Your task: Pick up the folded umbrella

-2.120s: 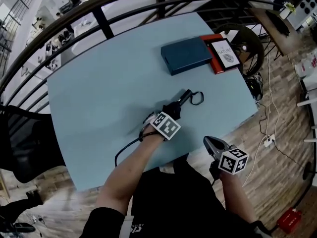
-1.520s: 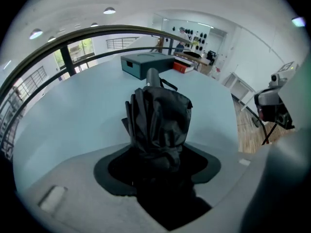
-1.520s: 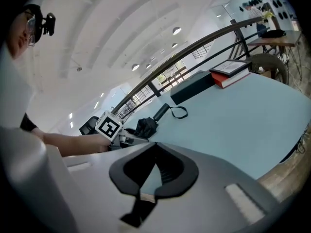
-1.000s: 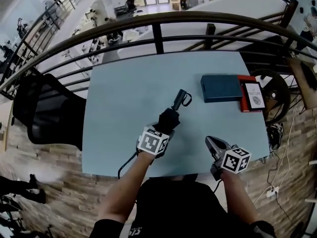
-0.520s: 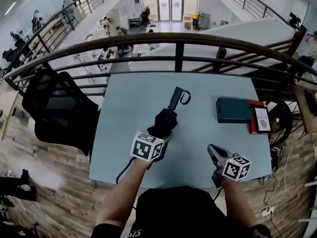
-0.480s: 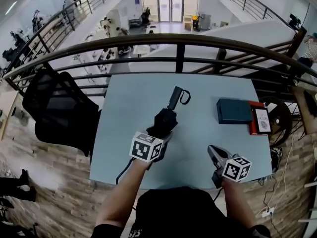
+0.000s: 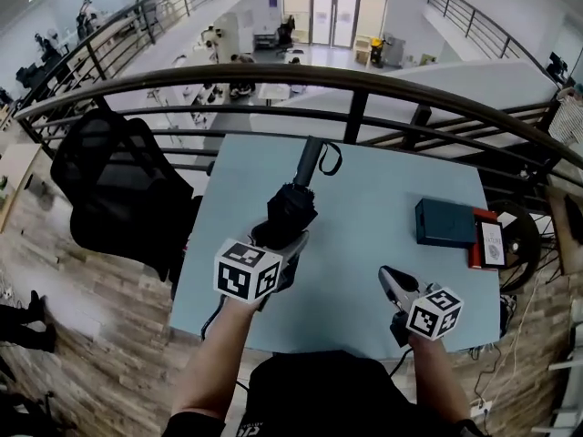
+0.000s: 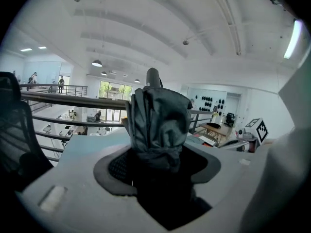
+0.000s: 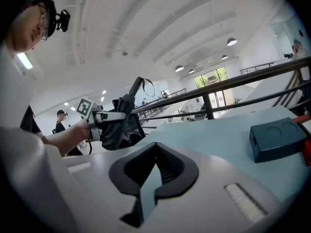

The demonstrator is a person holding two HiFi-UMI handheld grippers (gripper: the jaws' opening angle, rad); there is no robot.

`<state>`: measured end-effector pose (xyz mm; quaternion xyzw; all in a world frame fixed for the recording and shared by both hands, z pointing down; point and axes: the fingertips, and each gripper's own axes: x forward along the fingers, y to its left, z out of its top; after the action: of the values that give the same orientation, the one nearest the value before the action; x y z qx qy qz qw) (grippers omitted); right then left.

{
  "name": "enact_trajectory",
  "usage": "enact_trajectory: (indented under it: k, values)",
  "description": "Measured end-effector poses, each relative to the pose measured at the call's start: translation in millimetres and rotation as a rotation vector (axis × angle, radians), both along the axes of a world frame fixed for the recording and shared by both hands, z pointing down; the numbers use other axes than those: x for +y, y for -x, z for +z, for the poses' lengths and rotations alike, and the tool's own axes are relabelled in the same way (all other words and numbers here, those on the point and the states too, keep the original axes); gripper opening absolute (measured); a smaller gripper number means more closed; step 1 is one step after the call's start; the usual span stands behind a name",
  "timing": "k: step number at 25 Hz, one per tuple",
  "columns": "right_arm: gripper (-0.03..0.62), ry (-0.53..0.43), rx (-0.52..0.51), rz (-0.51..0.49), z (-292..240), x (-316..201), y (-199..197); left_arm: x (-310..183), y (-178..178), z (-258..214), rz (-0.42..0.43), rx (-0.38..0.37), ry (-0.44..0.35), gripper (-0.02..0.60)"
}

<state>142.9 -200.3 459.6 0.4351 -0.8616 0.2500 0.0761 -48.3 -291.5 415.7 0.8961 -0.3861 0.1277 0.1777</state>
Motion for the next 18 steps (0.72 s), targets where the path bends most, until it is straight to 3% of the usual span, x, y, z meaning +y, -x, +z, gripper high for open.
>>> enact_trajectory:
  k: [7, 18]
  values:
    - [0.002, -0.046, 0.028, -0.095, -15, -6, -3, 0, 2, -41, -0.070, 0.055, -0.084, 0.276]
    - [0.001, -0.147, -0.029, -0.079, -46, -12, -39, 22, 1, -64, -0.160, 0.127, -0.129, 0.276]
